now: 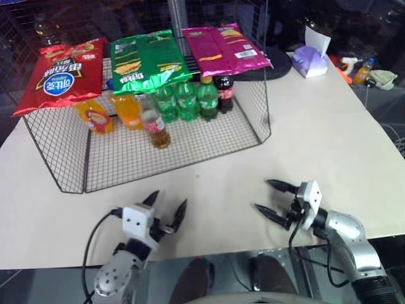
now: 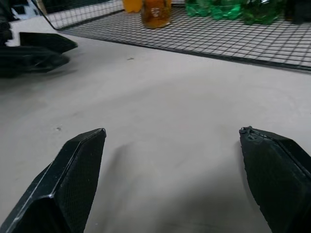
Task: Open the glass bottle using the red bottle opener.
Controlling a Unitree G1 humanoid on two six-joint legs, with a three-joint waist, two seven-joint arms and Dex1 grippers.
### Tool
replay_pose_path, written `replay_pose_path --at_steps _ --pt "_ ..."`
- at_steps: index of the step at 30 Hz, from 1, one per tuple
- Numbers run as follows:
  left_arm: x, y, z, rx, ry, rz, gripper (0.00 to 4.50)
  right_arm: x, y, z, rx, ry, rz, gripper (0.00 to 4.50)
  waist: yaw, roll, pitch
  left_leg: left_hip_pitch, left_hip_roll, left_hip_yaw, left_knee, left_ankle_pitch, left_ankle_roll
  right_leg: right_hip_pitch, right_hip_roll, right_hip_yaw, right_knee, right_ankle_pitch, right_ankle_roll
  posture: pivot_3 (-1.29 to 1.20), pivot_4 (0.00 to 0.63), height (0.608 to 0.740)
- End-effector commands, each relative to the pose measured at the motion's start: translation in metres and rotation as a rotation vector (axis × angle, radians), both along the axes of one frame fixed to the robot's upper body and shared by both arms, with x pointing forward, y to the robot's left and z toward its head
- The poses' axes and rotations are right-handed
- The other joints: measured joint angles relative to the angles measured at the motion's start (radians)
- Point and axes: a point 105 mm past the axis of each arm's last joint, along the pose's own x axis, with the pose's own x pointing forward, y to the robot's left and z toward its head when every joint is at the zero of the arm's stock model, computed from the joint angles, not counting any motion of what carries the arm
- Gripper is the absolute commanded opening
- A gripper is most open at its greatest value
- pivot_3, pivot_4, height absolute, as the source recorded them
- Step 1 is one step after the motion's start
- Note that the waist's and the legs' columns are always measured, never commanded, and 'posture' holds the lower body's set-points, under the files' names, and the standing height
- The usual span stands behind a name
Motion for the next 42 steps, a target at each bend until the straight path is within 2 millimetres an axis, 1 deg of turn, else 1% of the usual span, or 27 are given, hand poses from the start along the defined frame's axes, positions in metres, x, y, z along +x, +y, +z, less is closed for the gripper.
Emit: replay_pose_path --at_steps 1,4,7,10,14,19,24,28,31,38,40,41,42 --pt "0.012 0.027 0.023 0.041 -0.12 0.117 4.5 -0.004 0.02 0.039 0.095 -0.088 0.112 4.43 0.001 0.001 0.003 -0.001 0.0 0.0 0.0 0.0 0.0 -0.001 0.0 0.0 0.0 0.0 0.0 0.0 0.15 0.74" --pt "0.025 0.045 0.042 0.071 -0.195 0.199 4.5 -0.01 0.034 0.066 0.167 -0.145 0.2 4.43 0.002 0.002 0.003 -0.005 0.0 -0.001 0.002 0.0 0.0 -0.005 0.0 -0.001 0.001 0.0 0.0 0.0 0.15 0.74" --pt "0.035 0.062 0.059 0.079 -0.252 0.281 4.5 -0.015 0.045 0.085 0.191 -0.193 0.265 4.43 0.004 0.001 0.002 -0.015 -0.001 -0.002 0.005 0.003 -0.005 -0.014 0.0 -0.003 0.003 0.001 0.001 0.0 0.15 0.74" --pt "0.044 0.077 0.078 0.111 -0.31 0.343 4.5 -0.015 0.053 0.102 0.224 -0.227 0.292 4.43 0.004 0.001 0.002 -0.016 -0.002 -0.002 0.005 0.003 -0.005 -0.015 0.0 -0.002 0.002 0.001 0.001 0.0 0.15 0.74" --pt "0.052 0.095 0.104 0.142 -0.38 0.416 4.5 -0.014 0.057 0.111 0.216 -0.255 0.303 4.43 0.006 0.001 0.002 -0.018 -0.002 -0.003 0.005 0.003 -0.005 -0.018 0.0 -0.003 0.003 0.001 0.001 0.0 0.15 0.74" --pt "0.058 0.109 0.124 0.174 -0.427 0.449 4.5 -0.013 0.057 0.111 0.196 -0.252 0.299 4.43 0.004 0.001 0.002 -0.019 -0.002 -0.002 0.005 0.003 -0.005 -0.019 0.0 -0.002 0.003 0.001 0.001 0.0 0.15 0.74" --pt "0.065 0.114 0.132 0.165 -0.437 0.458 4.5 -0.013 0.06 0.117 0.189 -0.255 0.296 4.43 0.003 0.001 0.002 -0.019 -0.002 -0.002 0.005 0.003 -0.006 -0.019 0.0 -0.002 0.004 0.001 0.001 0.0 0.15 0.74" --pt "0.076 0.111 0.132 0.161 -0.42 0.426 4.5 -0.01 0.061 0.119 0.184 -0.254 0.284 4.43 0.002 0.001 0.002 -0.019 -0.003 -0.002 0.005 0.003 -0.006 -0.019 0.0 -0.002 0.004 0.001 0.001 0.0 0.15 0.74" --pt "0.087 0.112 0.136 0.16 -0.428 0.424 4.5 -0.008 0.061 0.12 0.175 -0.259 0.275 4.43 0.003 0.0 0.002 -0.019 -0.003 -0.002 0.005 0.003 -0.006 -0.019 0.001 -0.002 0.004 0.001 0.001 0.0 0.15 0.74" --pt "0.1 0.112 0.139 0.145 -0.436 0.418 4.5 -0.005 0.059 0.118 0.161 -0.272 0.254 4.43 0.0 0.0 0.002 -0.019 -0.003 -0.002 0.005 0.003 -0.006 -0.02 0.002 -0.002 0.004 0.001 0.001 0.0 0.15 0.74" --pt "0.102 0.11 0.138 0.13 -0.436 0.411 3.96 -0.006 0.059 0.115 0.16 -0.271 0.25 4.5 -0.001 0.0 0.002 -0.019 -0.003 -0.001 0.005 0.003 -0.006 -0.02 0.002 -0.001 0.005 0.001 0.001 0.0 0.15 0.74" --pt "0.102 0.109 0.137 0.124 -0.432 0.405 3.78 -0.006 0.058 0.114 0.159 -0.271 0.249 4.5 0.0 0.0 0.002 -0.019 -0.003 -0.001 0.005 0.003 -0.006 -0.02 0.002 -0.001 0.005 0.001 0.001 0.0 0.15 0.74" --pt "0.103 0.108 0.136 0.118 -0.429 0.4 3.37 -0.006 0.058 0.112 0.159 -0.27 0.248 4.5 0.0 0.0 0.002 -0.019 -0.003 -0.001 0.005 0.003 -0.006 -0.02 0.002 -0.001 0.005 0.001 0.001 0.0 0.15 0.74"
